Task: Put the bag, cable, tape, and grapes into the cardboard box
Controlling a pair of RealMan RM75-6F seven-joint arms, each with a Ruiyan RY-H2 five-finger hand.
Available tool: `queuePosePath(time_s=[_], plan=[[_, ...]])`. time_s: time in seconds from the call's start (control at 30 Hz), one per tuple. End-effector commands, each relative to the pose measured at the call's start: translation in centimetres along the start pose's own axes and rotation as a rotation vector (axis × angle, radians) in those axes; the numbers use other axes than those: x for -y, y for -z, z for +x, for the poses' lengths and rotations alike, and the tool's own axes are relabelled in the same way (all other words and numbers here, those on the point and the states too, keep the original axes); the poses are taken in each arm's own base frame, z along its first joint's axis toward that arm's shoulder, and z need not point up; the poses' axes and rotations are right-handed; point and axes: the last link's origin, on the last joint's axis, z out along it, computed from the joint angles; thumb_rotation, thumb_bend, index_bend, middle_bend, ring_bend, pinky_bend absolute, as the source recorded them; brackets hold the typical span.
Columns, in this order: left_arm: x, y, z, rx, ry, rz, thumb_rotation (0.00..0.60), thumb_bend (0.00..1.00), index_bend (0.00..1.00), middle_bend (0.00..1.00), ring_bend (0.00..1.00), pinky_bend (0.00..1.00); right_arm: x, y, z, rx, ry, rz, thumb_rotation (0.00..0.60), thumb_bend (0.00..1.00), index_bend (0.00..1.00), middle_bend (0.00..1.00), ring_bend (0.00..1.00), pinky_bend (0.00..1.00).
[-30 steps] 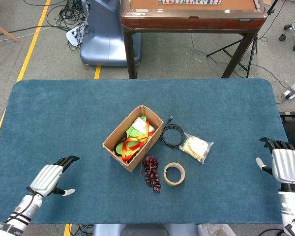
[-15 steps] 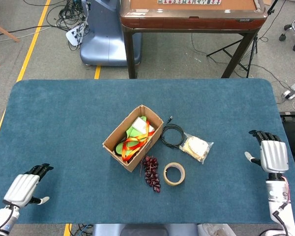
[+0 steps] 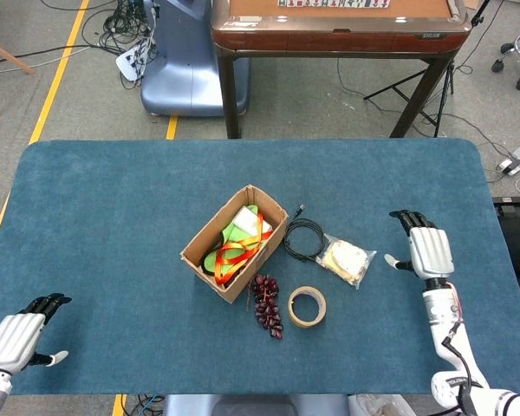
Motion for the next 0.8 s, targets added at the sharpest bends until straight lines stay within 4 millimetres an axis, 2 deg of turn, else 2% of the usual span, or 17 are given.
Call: queuePosePath(time_s=[0.03, 0.43, 0.8], plan=[[0.1, 0.1, 0.1, -0.002, 0.005, 0.006, 0.6, 0.02, 0.19, 0.16, 0.14, 0.37, 1.6, -0.9, -0.8, 0.054, -0.05, 0.039, 0.6, 0.0, 0.23, 0.22, 0.18, 0.34], [0.3, 0.3, 0.1, 0.006, 0.018, 0.02, 0.6, 0.02, 0.19, 0.16, 0.14, 0.37, 4.3, -1.8, -2.6, 0.172, -0.068, 0.114, 0.6, 0.0, 0.23, 0.22, 0.18, 0.32], [0.9, 0.3, 0.1, 0.046, 0.025, 0.041, 0.6, 0.02, 0.19, 0.17, 0.14, 0.37, 5.5, -2.8, -4.1, 0.244, -0.029, 0.117, 0.6, 0.0, 0.23, 0.22, 0.18, 0.32]])
